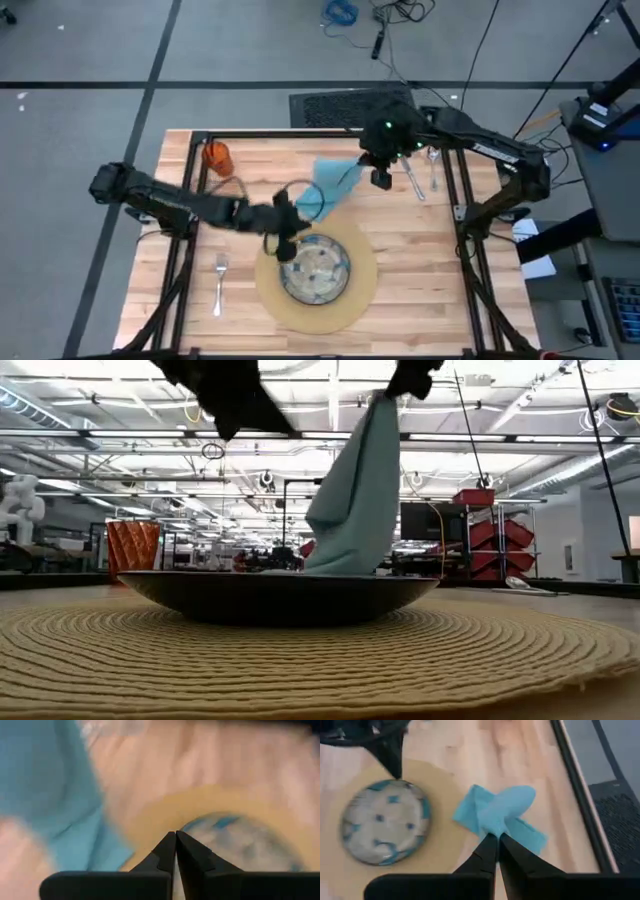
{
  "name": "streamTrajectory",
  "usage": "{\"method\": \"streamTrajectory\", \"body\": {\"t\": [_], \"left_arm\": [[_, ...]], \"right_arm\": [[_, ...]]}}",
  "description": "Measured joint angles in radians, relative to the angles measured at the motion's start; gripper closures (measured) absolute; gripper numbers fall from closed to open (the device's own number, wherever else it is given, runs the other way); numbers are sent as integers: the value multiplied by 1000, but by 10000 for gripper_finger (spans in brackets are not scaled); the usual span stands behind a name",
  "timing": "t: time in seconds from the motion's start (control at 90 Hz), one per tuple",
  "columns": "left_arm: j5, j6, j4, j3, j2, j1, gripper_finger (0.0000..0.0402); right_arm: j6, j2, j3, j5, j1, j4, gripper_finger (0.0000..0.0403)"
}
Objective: Set table place
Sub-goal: Fold the blue napkin
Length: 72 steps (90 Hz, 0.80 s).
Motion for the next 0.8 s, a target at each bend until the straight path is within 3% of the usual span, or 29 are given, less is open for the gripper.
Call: {"method": "streamTrajectory", "body": {"t": [0.1,0.2,0.433,0.544,0.611,0.8], "left_arm": [[-62,41,326,-43,53,-29,401],[-63,40,454,-35,122,-31,390],[-73,-41,439,0,251,-37,303],[-192,-55,344,-2,308,-38,265],[-234,-81,334,-2,336,-37,253],[-252,-366,437,-2,389,-9,247]], "right_arm": [[37,-10,0,6,9,-4,403],[51,-9,0,10,8,-3,403],[61,-9,0,11,5,1,403],[58,-9,0,12,5,-6,403],[53,-9,0,12,5,-8,403],[44,-9,0,12,-5,-36,403]]}}
